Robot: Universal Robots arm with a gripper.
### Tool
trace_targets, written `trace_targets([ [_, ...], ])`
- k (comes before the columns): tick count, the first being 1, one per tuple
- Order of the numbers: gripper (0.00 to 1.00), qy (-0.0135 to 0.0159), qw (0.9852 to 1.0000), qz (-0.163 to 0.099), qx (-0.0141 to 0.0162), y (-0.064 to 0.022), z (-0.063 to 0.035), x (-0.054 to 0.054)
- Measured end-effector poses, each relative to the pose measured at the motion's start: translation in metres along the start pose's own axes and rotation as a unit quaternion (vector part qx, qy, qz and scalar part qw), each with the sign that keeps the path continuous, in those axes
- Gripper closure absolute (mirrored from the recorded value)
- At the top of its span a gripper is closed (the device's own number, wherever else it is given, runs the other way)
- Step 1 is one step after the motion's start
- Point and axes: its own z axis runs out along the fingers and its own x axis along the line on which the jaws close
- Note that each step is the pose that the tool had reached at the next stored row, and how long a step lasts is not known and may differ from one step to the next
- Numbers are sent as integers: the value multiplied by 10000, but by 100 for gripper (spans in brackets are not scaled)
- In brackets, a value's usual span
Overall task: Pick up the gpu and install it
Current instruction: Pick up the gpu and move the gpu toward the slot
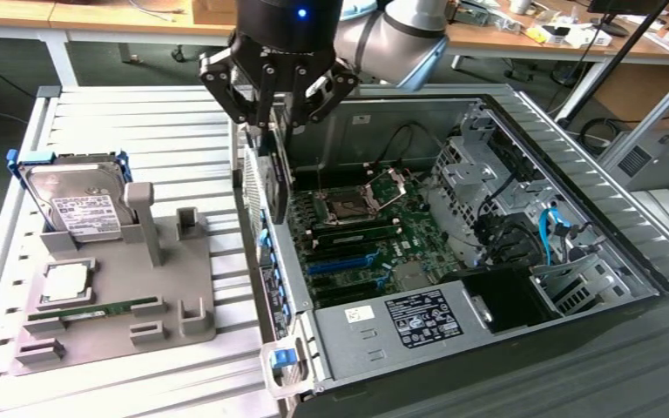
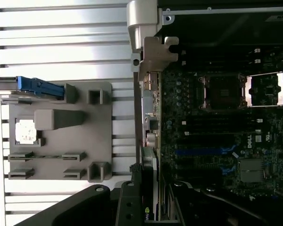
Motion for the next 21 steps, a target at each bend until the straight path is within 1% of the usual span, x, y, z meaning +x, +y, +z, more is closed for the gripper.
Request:
trace_targets([
  [1, 73, 11, 10000, 1, 0, 2, -1, -54],
  [2, 73, 34, 10000, 2, 2, 5, -2, -147],
  [3, 73, 65, 10000, 4, 2, 7, 0, -240],
  [4, 73, 89, 10000, 5, 3, 9, 2, -301],
  [8, 73, 167, 9999, 8, 6, 14, 25, -494],
  [14, 73, 234, 9997, 13, 9, 18, 94, -768],
  [16, 73, 262, 9997, 14, 12, 20, 122, -881],
  [18, 73, 283, 9996, 14, 16, 22, 146, -982],
  [21, 73, 315, 9995, 16, 28, 26, 194, -1185],
])
